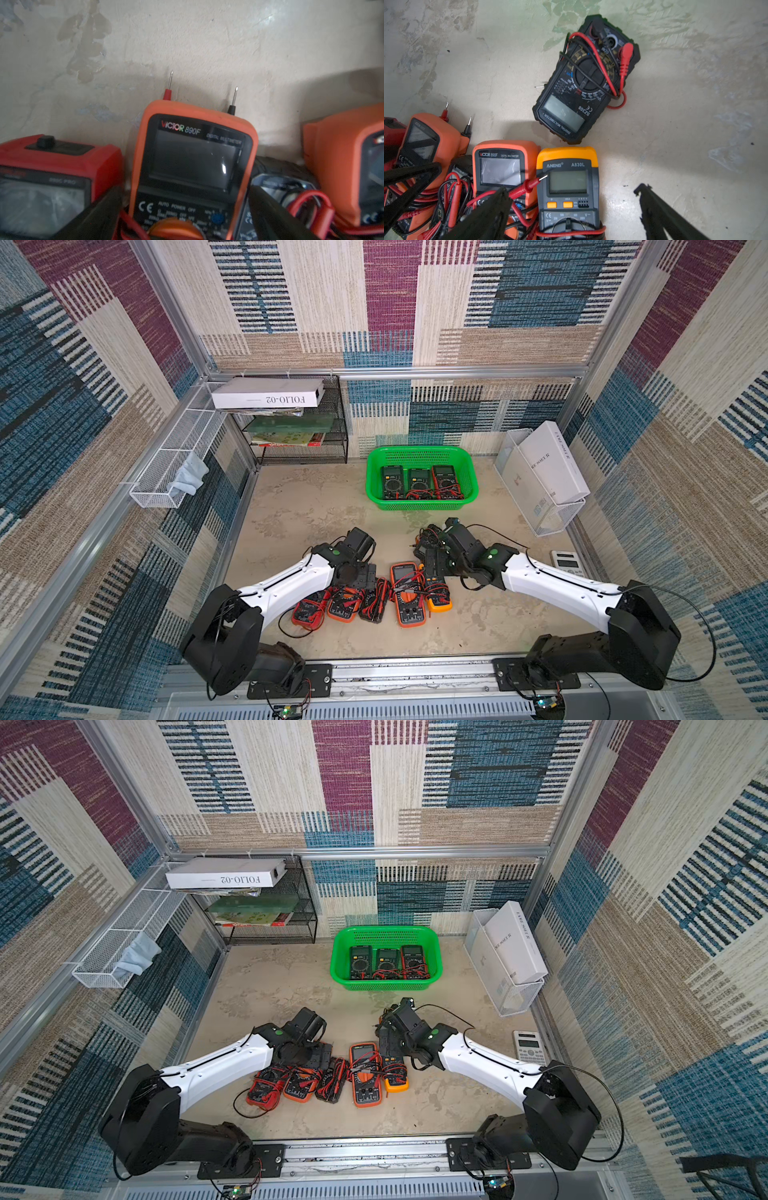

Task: Put the multimeter into the basket
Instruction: Pick up the multimeter from the center of the board.

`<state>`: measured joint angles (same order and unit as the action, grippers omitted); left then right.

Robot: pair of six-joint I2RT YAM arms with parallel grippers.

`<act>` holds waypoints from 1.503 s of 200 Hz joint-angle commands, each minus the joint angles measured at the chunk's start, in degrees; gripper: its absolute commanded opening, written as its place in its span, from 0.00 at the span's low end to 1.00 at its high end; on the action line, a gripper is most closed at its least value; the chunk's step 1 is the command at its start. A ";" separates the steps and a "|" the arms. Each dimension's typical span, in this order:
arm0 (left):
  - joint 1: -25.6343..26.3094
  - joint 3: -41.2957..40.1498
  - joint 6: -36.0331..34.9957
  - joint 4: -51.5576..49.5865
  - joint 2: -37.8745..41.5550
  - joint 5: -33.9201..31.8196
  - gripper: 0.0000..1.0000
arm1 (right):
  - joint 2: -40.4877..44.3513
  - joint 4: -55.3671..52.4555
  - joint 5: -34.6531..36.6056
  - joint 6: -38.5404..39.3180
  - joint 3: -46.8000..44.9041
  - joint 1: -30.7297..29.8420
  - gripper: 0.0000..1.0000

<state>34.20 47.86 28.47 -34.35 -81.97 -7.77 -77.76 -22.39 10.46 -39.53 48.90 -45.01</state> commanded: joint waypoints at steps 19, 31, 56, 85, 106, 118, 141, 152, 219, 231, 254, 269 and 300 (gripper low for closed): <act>-1.44 -0.11 0.95 3.00 -4.09 -0.79 0.99 | 1.02 0.24 0.70 0.94 -0.54 0.50 0.99; -1.74 -0.08 1.23 4.02 -5.21 -0.13 0.98 | 1.37 0.17 0.70 0.94 -0.65 0.53 1.00; -2.25 0.15 1.44 5.94 -7.07 1.43 0.90 | 2.06 -0.01 0.79 0.92 -0.90 0.64 1.00; -2.40 0.82 1.57 6.49 -8.16 2.24 0.67 | 2.86 -0.56 1.09 0.77 -0.97 0.72 1.00; -2.47 1.02 1.74 6.04 -6.85 2.26 0.44 | 3.31 -0.93 1.32 0.63 -0.89 0.81 0.99; -2.47 1.48 1.75 5.31 -5.49 1.90 0.31 | 3.47 -1.22 1.54 0.74 -0.67 0.94 0.99; -2.55 3.96 1.03 2.46 -2.89 0.22 0.07 | 3.33 -1.70 1.63 0.79 0.30 1.29 0.99; -2.66 5.79 0.43 0.80 -1.78 -0.46 0.00 | 3.31 -1.74 1.51 0.93 0.88 1.49 1.00; -3.38 20.08 -4.04 -3.08 -1.17 -2.77 0.00 | 1.97 -0.51 -1.57 3.76 4.76 5.62 1.00; -3.51 24.51 -4.92 -3.67 -3.34 -2.90 0.00 | 1.40 -0.08 -2.55 4.64 5.51 6.89 1.00; -3.59 33.21 -6.64 -4.04 -8.94 -2.61 0.00 | 0.05 1.00 -4.57 6.02 6.94 9.57 1.00; -3.76 40.04 -7.58 -4.93 -13.73 -2.37 0.00 | -0.71 1.58 -5.58 6.78 7.90 11.00 0.99; -3.95 54.08 -9.27 -5.55 -24.04 -2.23 0.00 | -2.02 2.94 -7.74 7.70 9.24 13.70 1.00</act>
<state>30.39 93.80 21.74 -40.32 -100.51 -9.63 -78.98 -21.52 5.30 -33.50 57.14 -32.80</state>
